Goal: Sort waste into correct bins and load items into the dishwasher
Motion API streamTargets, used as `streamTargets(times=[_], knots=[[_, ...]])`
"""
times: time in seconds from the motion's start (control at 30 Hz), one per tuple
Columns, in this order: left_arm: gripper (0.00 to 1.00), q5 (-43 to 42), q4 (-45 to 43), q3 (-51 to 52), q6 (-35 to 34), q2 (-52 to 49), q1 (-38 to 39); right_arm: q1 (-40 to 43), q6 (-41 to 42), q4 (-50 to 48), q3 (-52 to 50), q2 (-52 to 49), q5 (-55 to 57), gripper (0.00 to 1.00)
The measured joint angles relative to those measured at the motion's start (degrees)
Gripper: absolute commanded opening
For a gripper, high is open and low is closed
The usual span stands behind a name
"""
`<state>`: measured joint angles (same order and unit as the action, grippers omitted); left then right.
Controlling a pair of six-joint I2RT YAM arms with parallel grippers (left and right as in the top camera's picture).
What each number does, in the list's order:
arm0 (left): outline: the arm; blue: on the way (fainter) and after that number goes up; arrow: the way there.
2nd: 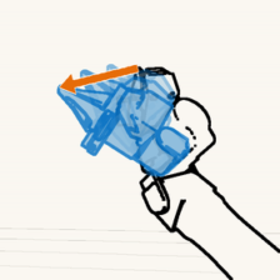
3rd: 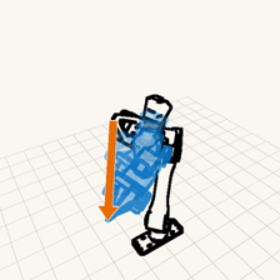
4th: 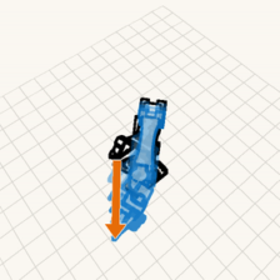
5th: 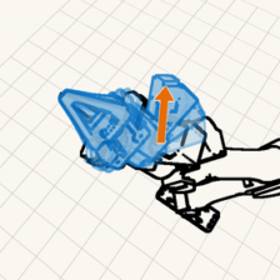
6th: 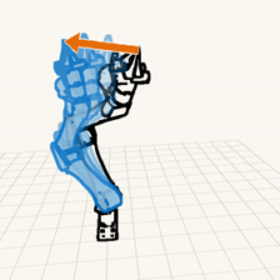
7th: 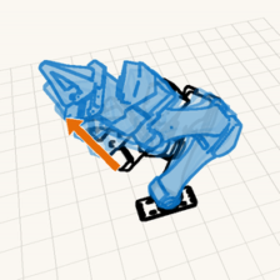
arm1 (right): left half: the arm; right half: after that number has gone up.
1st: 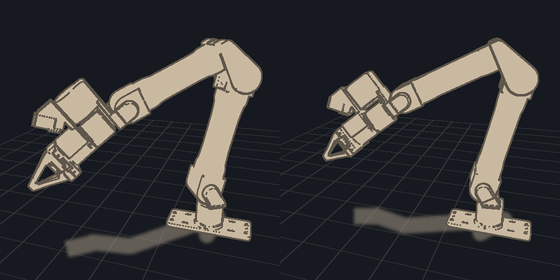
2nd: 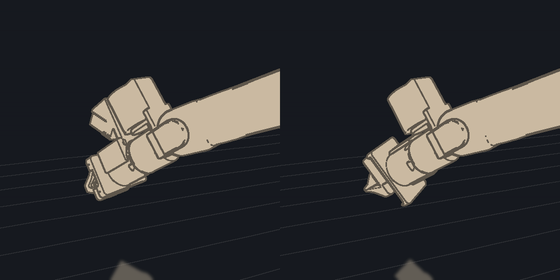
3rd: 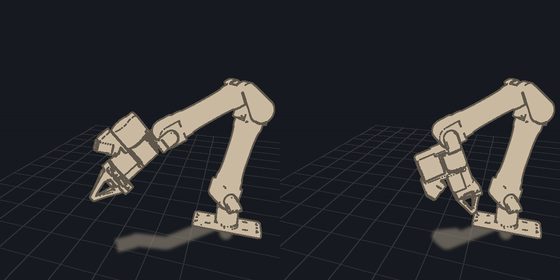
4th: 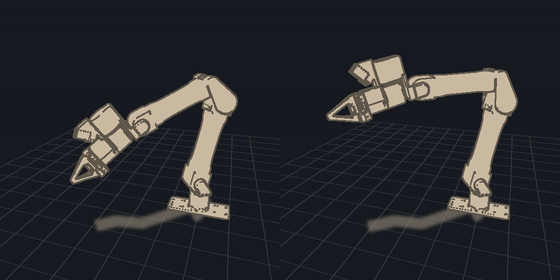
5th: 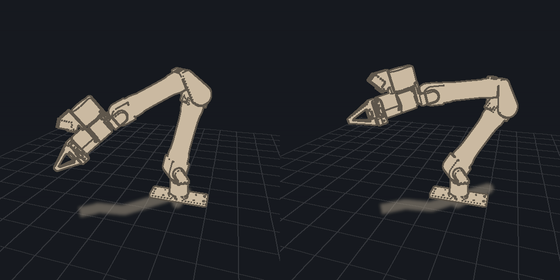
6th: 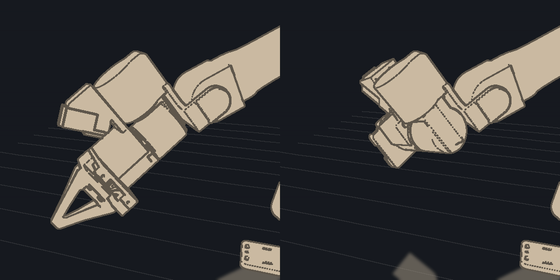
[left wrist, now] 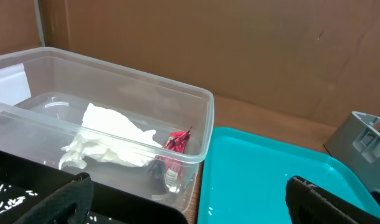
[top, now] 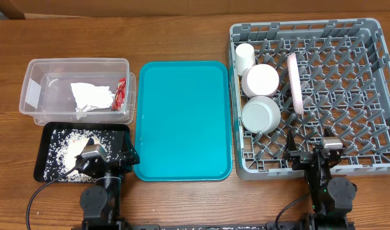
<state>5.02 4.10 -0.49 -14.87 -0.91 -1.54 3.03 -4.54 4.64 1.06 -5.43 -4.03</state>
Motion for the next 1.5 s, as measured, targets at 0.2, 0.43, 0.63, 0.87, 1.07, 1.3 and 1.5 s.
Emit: streamTargets(times=[0.2,0.43,0.63,0.87,1.07,1.3,1.5], knots=[[1.00,0.00,0.00,0.00,0.00,0.00,0.00,0.00,-0.02,0.02,0.00,0.00,-0.02,1.00],[1.00,0.00,0.00,0.00,0.00,0.00,0.00,0.00,-0.04,0.17,0.00,1.29,0.00,1.00],[1.00,0.00,0.00,0.00,0.00,0.00,0.00,0.00,-0.02,-0.04,0.00,4.70,-0.02,1.00],[1.00,0.00,0.00,0.00,0.00,0.00,0.00,0.00,-0.04,0.04,0.00,4.70,0.00,1.00],[1.00,0.00,0.00,0.00,0.00,0.00,0.00,0.00,-0.02,0.04,0.00,4.70,-0.02,1.00],[1.00,0.00,0.00,0.00,0.00,0.00,0.00,0.00,-0.04,0.07,0.00,4.70,-0.02,1.00],[1.00,0.00,0.00,0.00,0.00,0.00,0.00,0.00,-0.02,0.07,0.00,4.70,0.00,1.00]])
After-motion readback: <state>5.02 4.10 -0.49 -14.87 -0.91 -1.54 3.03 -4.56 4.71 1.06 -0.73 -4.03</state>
